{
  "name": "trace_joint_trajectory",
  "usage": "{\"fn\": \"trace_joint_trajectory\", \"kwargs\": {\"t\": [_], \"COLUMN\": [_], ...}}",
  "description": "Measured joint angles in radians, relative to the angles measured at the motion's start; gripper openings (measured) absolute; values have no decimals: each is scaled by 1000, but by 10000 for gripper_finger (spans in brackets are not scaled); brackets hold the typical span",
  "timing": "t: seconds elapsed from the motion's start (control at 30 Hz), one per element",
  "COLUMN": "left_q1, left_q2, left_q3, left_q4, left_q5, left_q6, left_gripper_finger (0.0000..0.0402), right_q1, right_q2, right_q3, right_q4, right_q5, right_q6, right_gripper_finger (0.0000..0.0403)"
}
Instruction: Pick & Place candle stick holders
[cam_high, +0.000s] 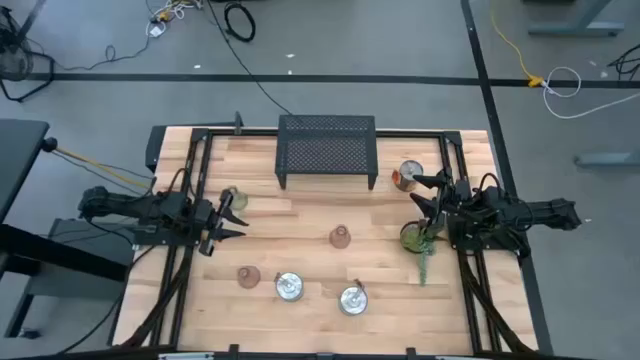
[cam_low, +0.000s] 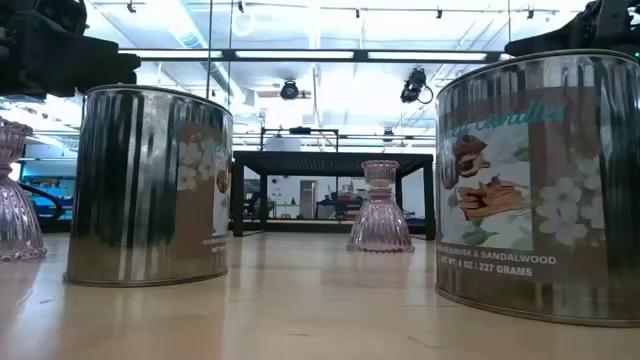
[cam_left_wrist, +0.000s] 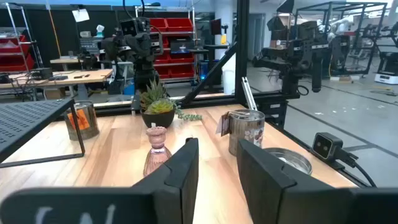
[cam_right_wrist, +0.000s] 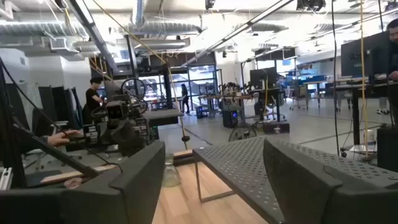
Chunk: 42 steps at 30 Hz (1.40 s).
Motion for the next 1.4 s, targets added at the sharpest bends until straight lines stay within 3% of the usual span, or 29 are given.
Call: {"fn": "trace_joint_trajectory", "kwargs": {"t": [1.27,1.4], "left_q1": [0,0], "left_q2": [0,0], "left_q3": [0,0], "left_q4": [0,3], "left_q5": [0,-24], "left_q6": [1,153], "left_gripper_finger": [115,115], "right_q1": [0,0], "right_q2": [0,0], "right_q3": [0,0], "right_q4": [0,0], "right_q5": [0,0], "right_q6": [0,0], "right_gripper_finger": [269,269]}}
